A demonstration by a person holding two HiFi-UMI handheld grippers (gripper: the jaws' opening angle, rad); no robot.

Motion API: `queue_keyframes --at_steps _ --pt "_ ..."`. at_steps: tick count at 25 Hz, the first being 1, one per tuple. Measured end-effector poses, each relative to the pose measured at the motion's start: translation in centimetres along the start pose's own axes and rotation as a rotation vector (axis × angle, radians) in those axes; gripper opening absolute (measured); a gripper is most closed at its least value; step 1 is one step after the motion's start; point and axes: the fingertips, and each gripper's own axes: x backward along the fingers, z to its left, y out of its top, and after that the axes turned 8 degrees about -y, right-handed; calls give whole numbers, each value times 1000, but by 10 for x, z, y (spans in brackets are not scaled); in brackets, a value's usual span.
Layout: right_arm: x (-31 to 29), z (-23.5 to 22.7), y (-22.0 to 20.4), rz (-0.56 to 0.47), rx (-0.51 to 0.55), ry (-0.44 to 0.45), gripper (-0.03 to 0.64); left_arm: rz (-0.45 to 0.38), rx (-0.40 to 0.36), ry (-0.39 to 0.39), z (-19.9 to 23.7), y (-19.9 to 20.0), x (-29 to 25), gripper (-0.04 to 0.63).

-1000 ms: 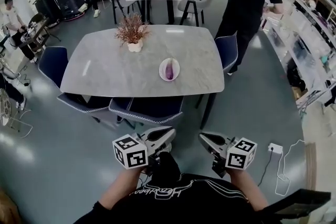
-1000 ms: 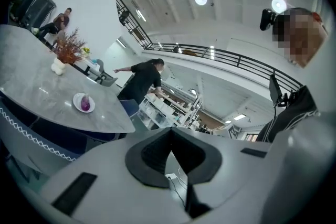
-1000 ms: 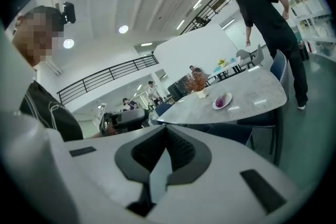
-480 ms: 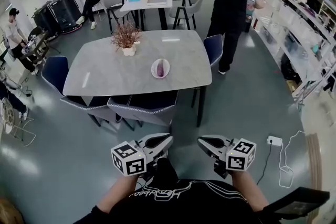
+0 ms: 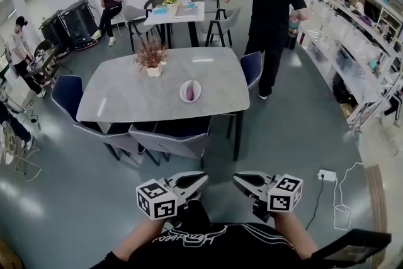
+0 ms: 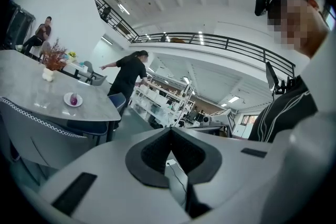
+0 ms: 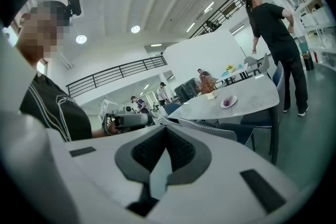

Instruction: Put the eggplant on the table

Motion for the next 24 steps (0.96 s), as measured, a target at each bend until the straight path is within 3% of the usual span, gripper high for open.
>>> queue_keyframes --at_steps 15,20,24 --pt "-7 11 -3 -6 21 15 6 25 -25 3 -4 -5 4 8" --pt "-12 11 4 -7 20 9 6 1 31 -24 2 -2 5 8" --pt "-11 12 9 -18 33 4 6 2 14 -18 3 2 9 8"
